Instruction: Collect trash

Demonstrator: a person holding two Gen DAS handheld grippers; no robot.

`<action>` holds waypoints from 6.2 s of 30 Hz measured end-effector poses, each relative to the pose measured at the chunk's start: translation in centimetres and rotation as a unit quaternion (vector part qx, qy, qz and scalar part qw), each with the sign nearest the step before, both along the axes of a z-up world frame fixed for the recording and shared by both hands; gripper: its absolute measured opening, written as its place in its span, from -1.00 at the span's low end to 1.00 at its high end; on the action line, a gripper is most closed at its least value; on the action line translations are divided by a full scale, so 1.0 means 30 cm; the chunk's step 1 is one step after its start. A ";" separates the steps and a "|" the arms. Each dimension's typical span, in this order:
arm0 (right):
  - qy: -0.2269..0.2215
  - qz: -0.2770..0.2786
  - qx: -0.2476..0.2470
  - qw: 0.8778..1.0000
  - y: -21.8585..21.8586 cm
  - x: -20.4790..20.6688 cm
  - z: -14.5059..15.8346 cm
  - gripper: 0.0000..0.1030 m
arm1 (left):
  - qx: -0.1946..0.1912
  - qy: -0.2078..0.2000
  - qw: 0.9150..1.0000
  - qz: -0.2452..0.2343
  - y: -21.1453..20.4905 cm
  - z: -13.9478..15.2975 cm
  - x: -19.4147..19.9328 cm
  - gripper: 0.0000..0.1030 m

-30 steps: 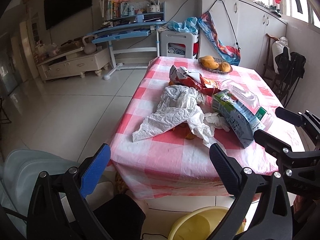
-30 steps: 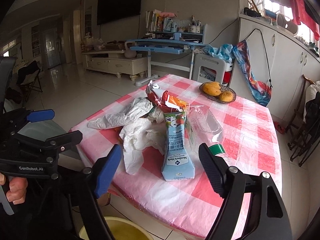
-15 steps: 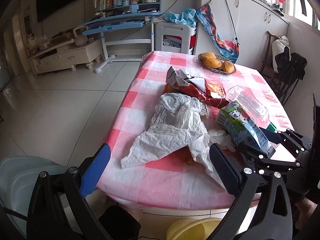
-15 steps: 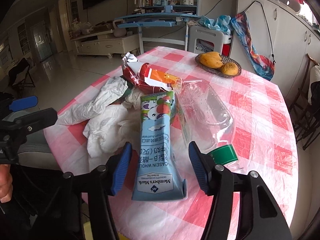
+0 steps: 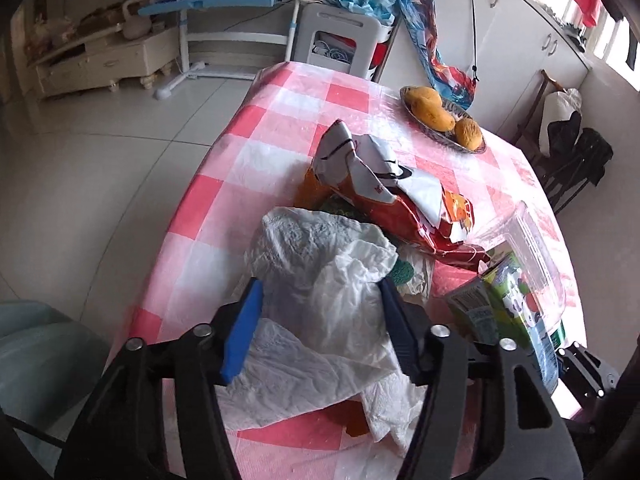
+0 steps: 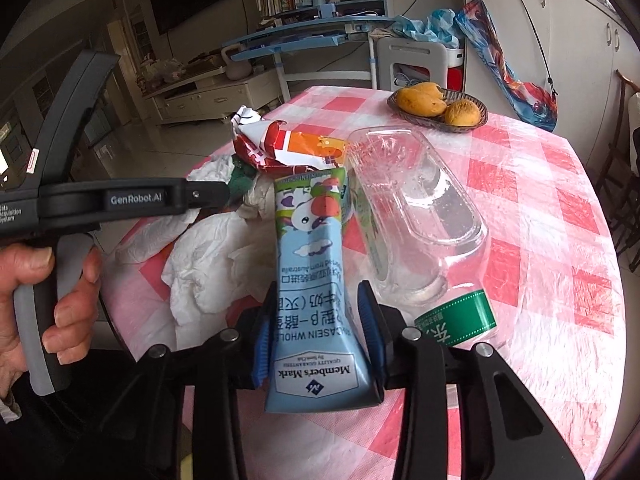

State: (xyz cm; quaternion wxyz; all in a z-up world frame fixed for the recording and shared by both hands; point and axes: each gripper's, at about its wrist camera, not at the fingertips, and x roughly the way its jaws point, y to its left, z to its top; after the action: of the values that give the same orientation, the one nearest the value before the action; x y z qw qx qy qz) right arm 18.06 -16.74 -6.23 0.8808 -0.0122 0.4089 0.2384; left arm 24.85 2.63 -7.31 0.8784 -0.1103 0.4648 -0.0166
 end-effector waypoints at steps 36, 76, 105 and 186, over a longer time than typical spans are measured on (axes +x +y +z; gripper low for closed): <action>-0.006 0.017 -0.032 0.999 -0.006 -0.063 0.073 0.32 | -0.081 -0.132 0.988 0.023 0.111 0.190 -0.366 -0.88; 0.015 -0.003 0.047 0.999 -0.108 -0.494 0.111 0.18 | -0.089 -0.118 0.985 -0.093 -0.103 0.144 -0.723 -0.88; -0.063 -0.042 0.005 0.997 -0.117 -0.467 0.066 0.37 | -0.043 -0.092 0.992 -0.072 -0.114 0.098 -0.771 0.42; -0.049 -0.042 -0.001 0.998 -0.100 -0.463 0.041 0.38 | -0.040 -0.093 0.993 -0.066 -0.115 0.090 -0.768 0.42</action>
State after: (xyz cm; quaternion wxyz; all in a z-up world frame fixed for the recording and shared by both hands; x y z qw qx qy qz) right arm 4.16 -19.74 -4.99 0.9091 -0.0074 0.3652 0.2004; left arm 1.82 -0.81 -4.62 0.9097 -0.1125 0.3861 -0.1039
